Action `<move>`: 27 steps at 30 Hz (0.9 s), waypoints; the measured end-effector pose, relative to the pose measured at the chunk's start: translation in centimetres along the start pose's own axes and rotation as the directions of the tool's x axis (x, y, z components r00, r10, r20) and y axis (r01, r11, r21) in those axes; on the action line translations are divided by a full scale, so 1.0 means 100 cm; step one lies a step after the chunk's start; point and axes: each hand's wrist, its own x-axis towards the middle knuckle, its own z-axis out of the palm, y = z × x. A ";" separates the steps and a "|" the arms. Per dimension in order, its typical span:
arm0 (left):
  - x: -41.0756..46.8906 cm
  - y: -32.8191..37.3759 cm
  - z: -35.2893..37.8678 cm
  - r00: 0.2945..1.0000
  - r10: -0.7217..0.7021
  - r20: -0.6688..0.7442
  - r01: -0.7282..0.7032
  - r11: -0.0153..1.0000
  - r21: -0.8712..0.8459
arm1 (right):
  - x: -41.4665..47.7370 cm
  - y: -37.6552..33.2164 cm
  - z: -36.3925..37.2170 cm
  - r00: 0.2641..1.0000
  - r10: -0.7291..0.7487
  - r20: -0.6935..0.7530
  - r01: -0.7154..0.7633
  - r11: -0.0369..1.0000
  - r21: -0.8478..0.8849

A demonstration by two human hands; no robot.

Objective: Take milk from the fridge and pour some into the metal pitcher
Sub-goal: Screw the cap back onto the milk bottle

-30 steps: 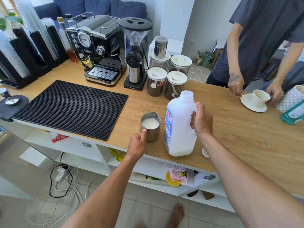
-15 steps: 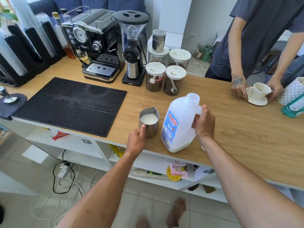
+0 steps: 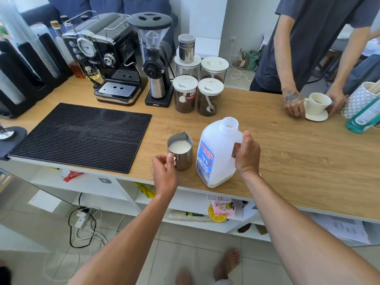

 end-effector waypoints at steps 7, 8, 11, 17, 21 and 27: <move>-0.018 0.046 0.013 0.814 0.524 0.250 -0.550 0.834 0.044 | -0.005 -0.001 -0.005 0.998 -0.061 0.026 0.062 0.997 -0.036; -0.021 0.052 0.016 0.804 0.503 0.318 -0.534 0.845 0.013 | -0.009 0.001 -0.006 0.997 -0.072 0.012 0.073 0.997 -0.029; -0.026 0.062 0.032 0.786 0.451 0.423 -0.488 0.872 -0.023 | -0.014 0.022 -0.015 0.991 -0.115 -0.061 0.116 0.993 0.005; -0.028 0.051 0.056 0.794 0.462 0.395 -0.448 0.884 -0.133 | -0.004 0.076 -0.073 0.998 0.022 0.061 0.008 0.894 -0.448; -0.027 0.050 0.064 0.790 0.489 0.371 -0.483 0.868 -0.115 | -0.004 0.096 -0.085 0.929 0.272 0.251 -0.044 0.754 -0.656; -0.029 0.052 0.066 0.795 0.499 0.343 -0.526 0.850 -0.017 | -0.012 0.110 -0.075 0.928 0.268 0.260 0.044 0.613 -0.789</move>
